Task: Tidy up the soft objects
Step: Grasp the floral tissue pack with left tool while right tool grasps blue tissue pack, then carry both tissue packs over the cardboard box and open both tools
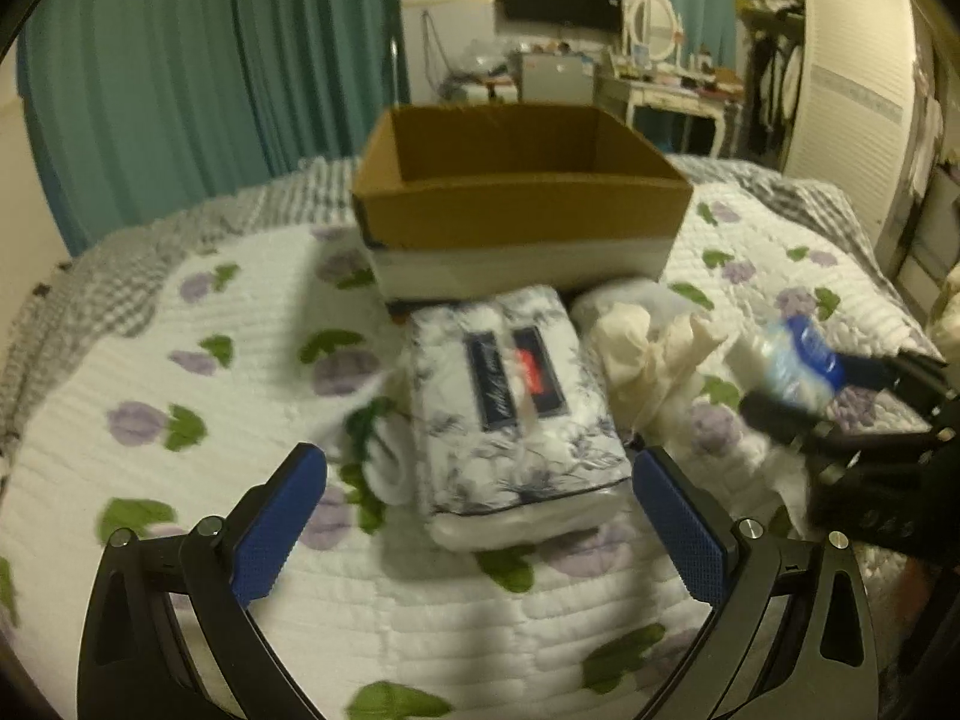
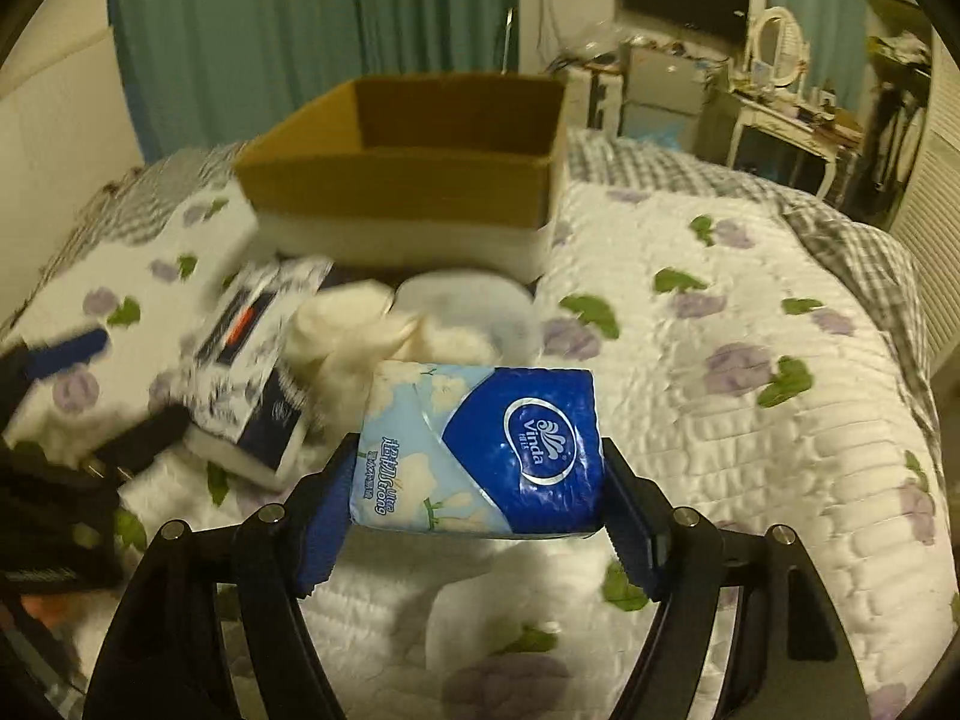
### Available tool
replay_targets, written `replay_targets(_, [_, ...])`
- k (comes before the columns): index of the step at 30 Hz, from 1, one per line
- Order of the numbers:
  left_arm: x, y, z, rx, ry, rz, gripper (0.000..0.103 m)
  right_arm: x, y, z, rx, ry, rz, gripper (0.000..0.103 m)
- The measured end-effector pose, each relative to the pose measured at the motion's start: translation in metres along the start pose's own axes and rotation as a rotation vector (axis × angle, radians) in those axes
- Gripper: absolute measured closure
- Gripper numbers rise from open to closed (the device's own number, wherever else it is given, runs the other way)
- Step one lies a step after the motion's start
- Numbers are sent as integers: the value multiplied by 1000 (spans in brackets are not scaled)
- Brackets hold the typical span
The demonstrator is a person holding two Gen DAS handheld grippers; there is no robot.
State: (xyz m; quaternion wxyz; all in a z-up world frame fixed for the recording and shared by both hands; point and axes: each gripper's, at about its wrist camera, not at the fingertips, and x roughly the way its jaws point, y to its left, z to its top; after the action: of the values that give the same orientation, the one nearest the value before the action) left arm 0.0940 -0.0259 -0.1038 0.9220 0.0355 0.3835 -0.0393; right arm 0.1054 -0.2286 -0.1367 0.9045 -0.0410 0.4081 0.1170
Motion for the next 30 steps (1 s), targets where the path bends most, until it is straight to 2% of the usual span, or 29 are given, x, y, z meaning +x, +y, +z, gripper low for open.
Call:
replay_targets(4, [19, -10, -5, 4, 52, -39, 0, 0, -6, 5, 20, -10, 0, 29])
replay_targets(8, [34, -14, -7, -10, 72, -33, 1, 2, -10, 3, 24, -1, 3, 29])
replay_targets(9, [37, -13, -7, -15, 75, -34, 3, 1, -11, 2, 26, -3, 4, 29])
replay_targets(10, [40, -13, -7, -21, 78, -32, 14, 2, -10, 2, 28, -5, 4, 29])
replay_targets(13, [43, -10, -9, -19, 84, -51, 23, 2, -10, 1, 25, -6, 4, 29])
replay_targets(16, [33, -12, -10, 20, 61, -69, 26, 1, -7, -1, 15, 13, 1, 29])
replay_targets(19, [17, -11, -11, 38, 25, -54, 27, -10, 1, 0, -12, -3, -25, 29])
replay_targets(23, [-9, -4, -6, 37, -18, -31, 28, -38, 9, 6, -27, -60, -42, 29])
replay_targets(30, [-68, 7, 11, 49, -137, -2, 28, -92, 22, 23, -52, -174, -47, 29])
